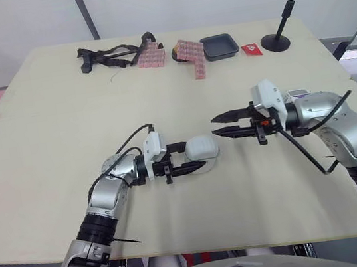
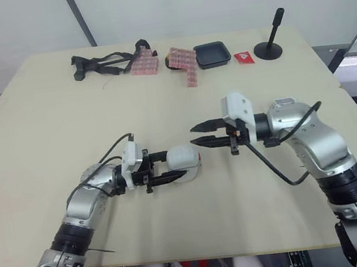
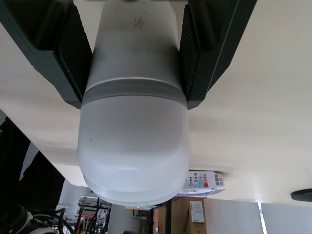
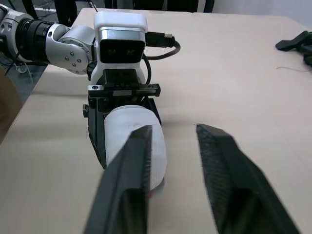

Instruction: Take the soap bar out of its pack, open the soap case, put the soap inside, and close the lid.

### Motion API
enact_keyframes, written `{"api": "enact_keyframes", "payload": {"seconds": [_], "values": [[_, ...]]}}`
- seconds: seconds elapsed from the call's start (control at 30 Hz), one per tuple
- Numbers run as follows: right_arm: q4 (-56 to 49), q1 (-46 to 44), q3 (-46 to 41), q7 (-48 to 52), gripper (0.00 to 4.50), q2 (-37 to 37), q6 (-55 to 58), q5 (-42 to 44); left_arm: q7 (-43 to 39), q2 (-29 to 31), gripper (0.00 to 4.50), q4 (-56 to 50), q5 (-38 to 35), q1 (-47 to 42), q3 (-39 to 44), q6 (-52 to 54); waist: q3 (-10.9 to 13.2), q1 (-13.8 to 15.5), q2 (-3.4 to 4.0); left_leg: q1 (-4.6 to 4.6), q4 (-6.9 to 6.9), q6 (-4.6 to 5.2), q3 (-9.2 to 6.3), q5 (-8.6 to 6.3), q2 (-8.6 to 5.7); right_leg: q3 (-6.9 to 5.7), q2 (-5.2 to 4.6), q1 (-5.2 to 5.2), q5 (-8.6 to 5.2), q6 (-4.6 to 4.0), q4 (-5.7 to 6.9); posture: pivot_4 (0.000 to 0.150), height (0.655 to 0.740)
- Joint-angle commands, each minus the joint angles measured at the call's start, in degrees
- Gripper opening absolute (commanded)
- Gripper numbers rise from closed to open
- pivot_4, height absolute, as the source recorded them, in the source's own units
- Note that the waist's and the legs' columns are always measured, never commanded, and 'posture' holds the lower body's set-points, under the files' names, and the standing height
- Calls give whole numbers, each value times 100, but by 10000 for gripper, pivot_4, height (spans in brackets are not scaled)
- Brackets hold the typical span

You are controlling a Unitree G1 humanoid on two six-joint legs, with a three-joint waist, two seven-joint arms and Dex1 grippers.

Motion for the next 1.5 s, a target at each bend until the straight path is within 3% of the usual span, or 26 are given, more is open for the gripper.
{"api": "enact_keyframes", "payload": {"seconds": [0.03,0.17,0.27,0.47,0.6,0.8,1.03,1.27,1.33,1.5], "values": [[-101,287,-370,256,31326,-107,-508,163,17,82,19225,-245,-128,42,54,318,0,1,0,0,0,0,0,0,0,0,0,0,0,0,1,1500,7400],[175,874,-515,822,44202,-259,-1408,-38,155,167,19225,-648,-511,58,120,1238,0,21,-1,-9,0,0,-5,0,0,-8,-4,-1,0,0,-3,1500,7400],[370,983,-487,938,44660,-268,-1752,-94,294,262,19225,-917,-796,48,206,1940,2,-16,0,-14,0,-1,-6,0,-1,-14,-9,-3,0,0,-3,1500,7400],[494,959,-380,906,44660,-268,-1956,-182,1228,358,19225,-1449,-2295,-276,751,4806,5,-63,4,-14,1,-1,-10,0,-2,-15,-8,-4,0,0,2,1500,7400],[518,933,-343,874,44660,-285,-1928,-223,2108,288,19225,-1123,-2966,-595,1114,6705,6,-41,4,-18,3,-1,-13,0,-5,-16,-8,-2,0,0,-3,1500,7400],[430,949,-313,820,44660,-307,-1825,-197,3024,-171,19225,-416,-3708,-961,2013,8676,7,16,2,-29,3,-1,-21,0,-7,-20,-6,1,1,1,-17,1500,7400],[359,961,-290,781,44660,-329,-1727,-180,3588,-322,19225,-197,-3332,-1005,2022,8996,8,36,2,-32,4,-2,-32,-1,-8,-29,-9,6,1,1,-25,1500,7400],[286,986,-265,742,44660,-338,-1644,-195,3282,20,19225,-385,-2781,-878,1161,8300,8,34,2,-28,2,-2,-36,-1,-8,-33,-11,13,1,1,-29,1500,7400],[283,966,-256,721,45000,-326,-1617,-199,3127,162,29475,-397,-2646,-888,932,8054,8,35,2,-26,1,-2,-39,-1,-12,-39,-19,17,1,2,-32,1500,7400],[296,946,-250,704,45000,-320,-1581,-198,2832,388,44769,-357,-2345,-927,589,7420,6,31,6,-11,-8,-1,-41,0,-32,-45,-46,30,1,2,-48,1500,7400]]}}
